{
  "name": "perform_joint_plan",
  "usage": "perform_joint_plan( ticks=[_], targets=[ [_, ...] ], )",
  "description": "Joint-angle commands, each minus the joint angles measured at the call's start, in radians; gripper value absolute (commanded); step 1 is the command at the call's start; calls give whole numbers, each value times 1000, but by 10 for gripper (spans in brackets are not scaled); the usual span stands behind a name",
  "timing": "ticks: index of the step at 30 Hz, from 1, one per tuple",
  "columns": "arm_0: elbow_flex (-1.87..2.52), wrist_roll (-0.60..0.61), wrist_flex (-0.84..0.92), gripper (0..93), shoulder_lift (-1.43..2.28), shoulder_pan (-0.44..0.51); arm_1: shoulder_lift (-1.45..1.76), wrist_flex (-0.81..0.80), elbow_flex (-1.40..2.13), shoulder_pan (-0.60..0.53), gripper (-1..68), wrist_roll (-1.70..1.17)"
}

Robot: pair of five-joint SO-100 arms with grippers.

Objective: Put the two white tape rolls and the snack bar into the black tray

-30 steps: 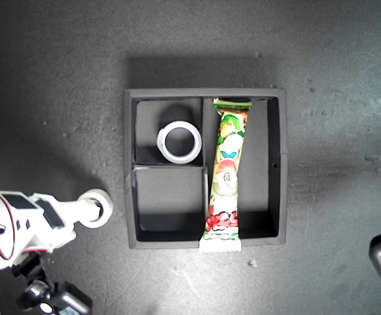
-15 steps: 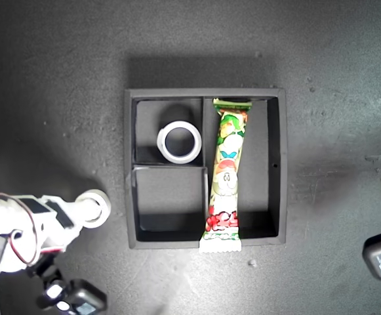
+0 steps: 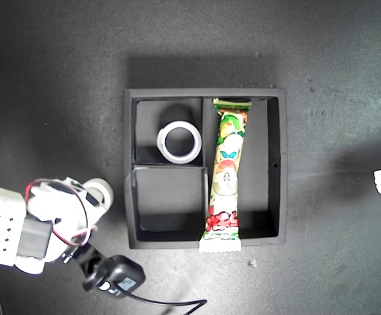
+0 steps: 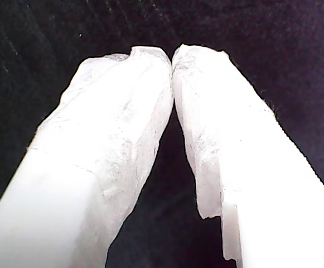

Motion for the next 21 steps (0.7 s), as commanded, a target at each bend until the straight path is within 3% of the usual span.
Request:
perform_joint_plan(
  ticks=[1, 6, 10, 17, 21],
  targets=[
    [-118, 12, 143, 1, 80, -3, 187, -37, 138, 34, -3, -2],
    [-232, 18, 337, 1, 190, -6, 437, -2, 310, 80, -3, -23],
    [-353, 43, 451, 1, 232, -25, 624, 121, 387, 104, -3, -21],
    [-673, 140, 465, 1, 67, -46, 624, 175, 387, 161, -3, -51],
    [-891, 178, 468, 1, -121, -48, 624, 321, 387, 210, -2, -29]
  ],
)
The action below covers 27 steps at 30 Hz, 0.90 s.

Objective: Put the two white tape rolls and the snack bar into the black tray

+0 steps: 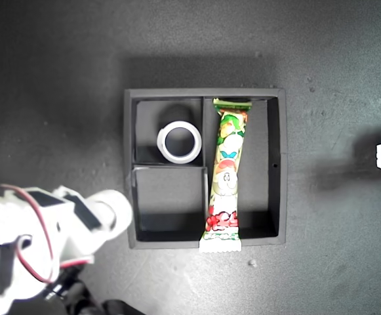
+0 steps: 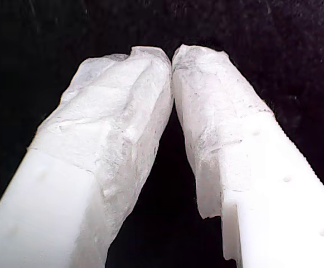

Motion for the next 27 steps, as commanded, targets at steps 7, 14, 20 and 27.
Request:
perform_joint_plan(
  ticks=[7, 14, 20, 27],
  targets=[
    [-607, 51, 146, 1, -439, -17, 2, 181, 12, 41, -2, 64],
    [-1108, 60, 310, 1, -772, -23, -31, 206, 12, 32, -3, 215],
    [-1074, 29, 311, 1, -819, -37, -31, 202, 12, 37, -3, 227],
    [-911, -18, 311, 1, -787, -46, -31, 204, 12, -38, -3, 224]
  ],
)
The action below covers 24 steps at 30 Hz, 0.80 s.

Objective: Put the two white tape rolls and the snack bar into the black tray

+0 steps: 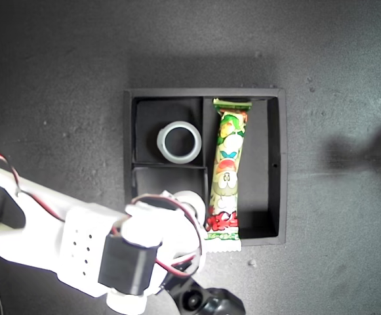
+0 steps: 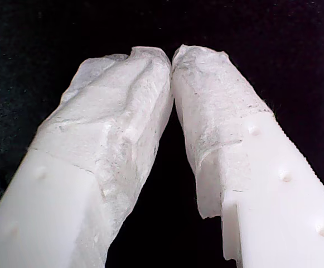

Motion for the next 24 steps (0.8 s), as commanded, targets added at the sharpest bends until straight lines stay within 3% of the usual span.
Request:
perform_joint_plan(
  ticks=[1, 8, 16, 24],
  targets=[
    [51, -18, 20, 1, 48, -9, -6, 3, 12, -18, -3, 5],
    [166, -48, 20, 7, 120, 0, -6, 5, 12, -11, -3, -3],
    [166, -31, 20, 118, 161, 17, -6, 5, 12, -6, -3, -6],
    [164, -28, 20, 121, 227, 23, -6, 5, 14, -6, -3, -5]
  ],
)
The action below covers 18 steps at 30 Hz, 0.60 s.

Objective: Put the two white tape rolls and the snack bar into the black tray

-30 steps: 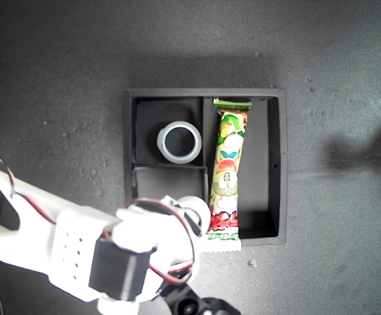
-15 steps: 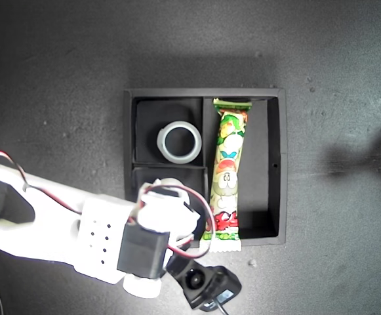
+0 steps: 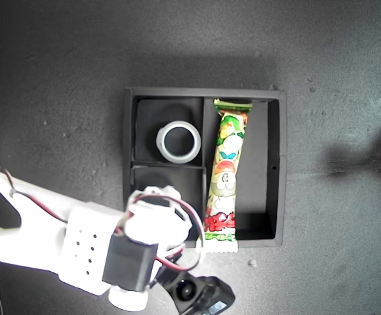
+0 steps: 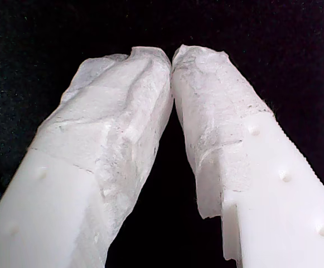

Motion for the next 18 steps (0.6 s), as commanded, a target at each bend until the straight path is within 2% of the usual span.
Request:
perform_joint_plan(
  ticks=[1, 5, 8, 14, 18],
  targets=[
    [-23, 12, 20, 121, 109, 14, -6, 5, 12, 0, -3, -5],
    [-3, 52, 20, 86, 250, -11, -6, 5, 12, 2, -2, 0],
    [94, 84, 20, 5, 434, -49, -5, 5, 12, 0, -1, 2],
    [526, 55, 18, 1, 834, -150, -5, 5, 12, 5, 1, -44],
    [864, -2, -2, 1, 1048, -219, -5, 5, 12, 67, 1, -135]
  ],
)
